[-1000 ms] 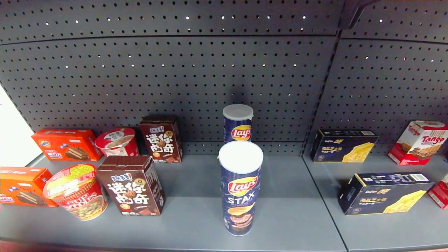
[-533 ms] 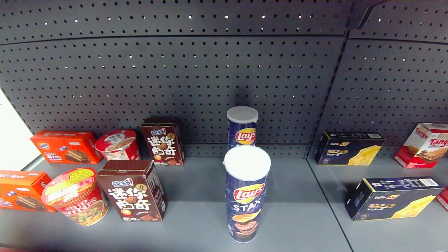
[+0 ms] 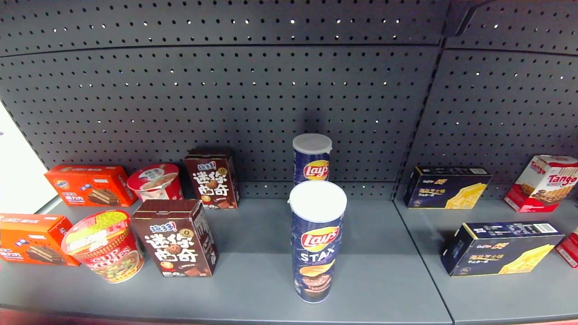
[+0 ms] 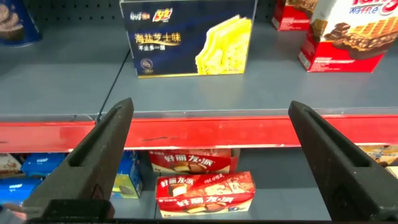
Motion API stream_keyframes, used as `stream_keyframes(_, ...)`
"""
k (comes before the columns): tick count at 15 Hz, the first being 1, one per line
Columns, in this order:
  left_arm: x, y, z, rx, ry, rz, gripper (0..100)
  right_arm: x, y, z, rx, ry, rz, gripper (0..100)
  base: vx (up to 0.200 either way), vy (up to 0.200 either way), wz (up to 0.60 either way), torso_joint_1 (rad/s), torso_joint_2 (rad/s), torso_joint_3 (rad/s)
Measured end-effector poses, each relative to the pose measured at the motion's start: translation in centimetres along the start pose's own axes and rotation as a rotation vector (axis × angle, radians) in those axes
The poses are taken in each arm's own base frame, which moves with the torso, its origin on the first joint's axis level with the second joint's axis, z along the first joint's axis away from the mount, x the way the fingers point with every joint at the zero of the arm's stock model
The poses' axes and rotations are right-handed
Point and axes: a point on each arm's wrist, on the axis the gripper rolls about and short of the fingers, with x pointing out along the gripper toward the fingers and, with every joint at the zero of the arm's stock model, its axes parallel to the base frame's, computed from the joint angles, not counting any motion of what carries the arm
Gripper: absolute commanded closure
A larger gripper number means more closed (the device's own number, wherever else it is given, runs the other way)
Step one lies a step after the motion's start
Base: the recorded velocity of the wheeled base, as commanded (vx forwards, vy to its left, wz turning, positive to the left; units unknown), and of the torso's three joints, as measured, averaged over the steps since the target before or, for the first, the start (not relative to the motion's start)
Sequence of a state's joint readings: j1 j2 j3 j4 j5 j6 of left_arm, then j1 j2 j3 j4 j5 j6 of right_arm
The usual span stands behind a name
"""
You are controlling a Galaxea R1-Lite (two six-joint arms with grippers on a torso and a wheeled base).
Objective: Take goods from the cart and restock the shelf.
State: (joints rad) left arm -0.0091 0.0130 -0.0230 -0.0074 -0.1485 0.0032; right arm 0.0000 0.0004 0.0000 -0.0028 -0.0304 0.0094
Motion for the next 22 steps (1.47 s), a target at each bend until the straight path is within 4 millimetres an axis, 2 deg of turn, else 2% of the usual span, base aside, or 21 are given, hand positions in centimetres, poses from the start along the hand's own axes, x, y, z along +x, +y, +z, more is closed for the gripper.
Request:
stream_keyframes(11, 0.00, 0.01, 0.00, -0.010, 0.000, 0.007, 0, 0.00, 0.00, 0.00, 0.000, 0.000, 0.000, 0, 0.000, 0.000, 0.00, 0.000, 0.00, 0.000)
stream_keyframes(14, -0.01, 0.35, -0.12, -0.031, 0.004, 0.159, 0, 0.00, 0.00, 0.00, 0.000, 0.000, 0.000, 0, 0.000, 0.000, 0.00, 0.000, 0.00, 0.000)
stream_keyframes(22, 0.02, 0.37, -0.20, -0.029, 0.012, 0.184, 0, 0.00, 0.00, 0.00, 0.000, 0.000, 0.000, 0, 0.000, 0.000, 0.00, 0.000, 0.00, 0.000)
